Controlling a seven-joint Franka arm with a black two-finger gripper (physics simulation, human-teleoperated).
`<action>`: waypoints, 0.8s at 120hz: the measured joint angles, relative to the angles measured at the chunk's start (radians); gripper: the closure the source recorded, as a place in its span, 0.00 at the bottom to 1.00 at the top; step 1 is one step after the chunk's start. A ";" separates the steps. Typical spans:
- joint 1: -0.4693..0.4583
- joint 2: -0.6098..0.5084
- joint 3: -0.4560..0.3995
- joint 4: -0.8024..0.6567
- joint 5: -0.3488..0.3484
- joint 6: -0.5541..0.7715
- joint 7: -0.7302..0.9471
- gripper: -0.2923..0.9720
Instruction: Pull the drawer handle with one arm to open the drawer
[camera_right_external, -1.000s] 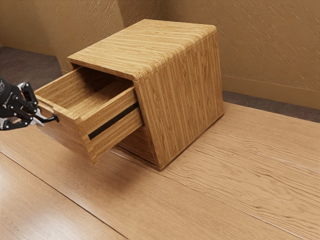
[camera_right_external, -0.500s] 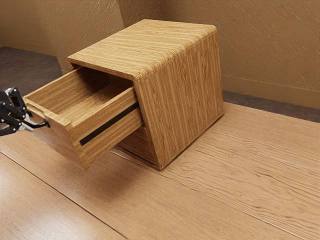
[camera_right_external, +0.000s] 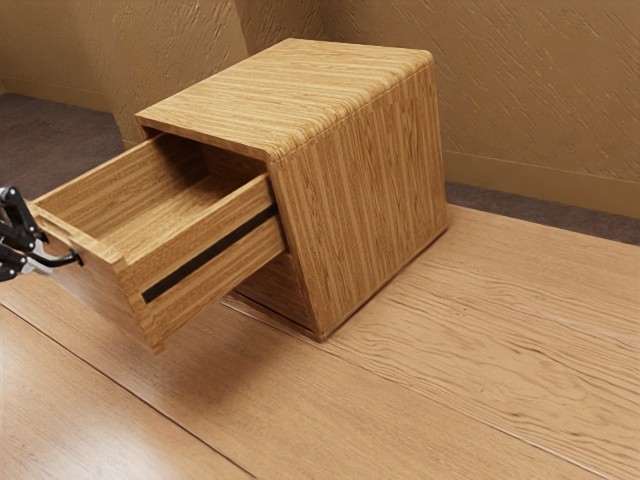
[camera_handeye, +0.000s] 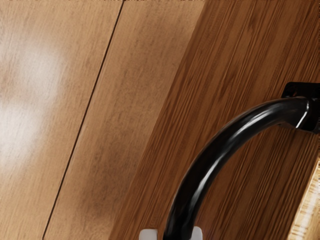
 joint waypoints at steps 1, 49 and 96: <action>0.001 0.000 0.000 0.000 0.000 0.000 0.000 0.85; 0.004 -0.027 0.000 -0.007 -0.001 -0.003 0.001 0.77; 0.030 0.116 -0.053 0.277 -0.005 -0.189 0.001 0.45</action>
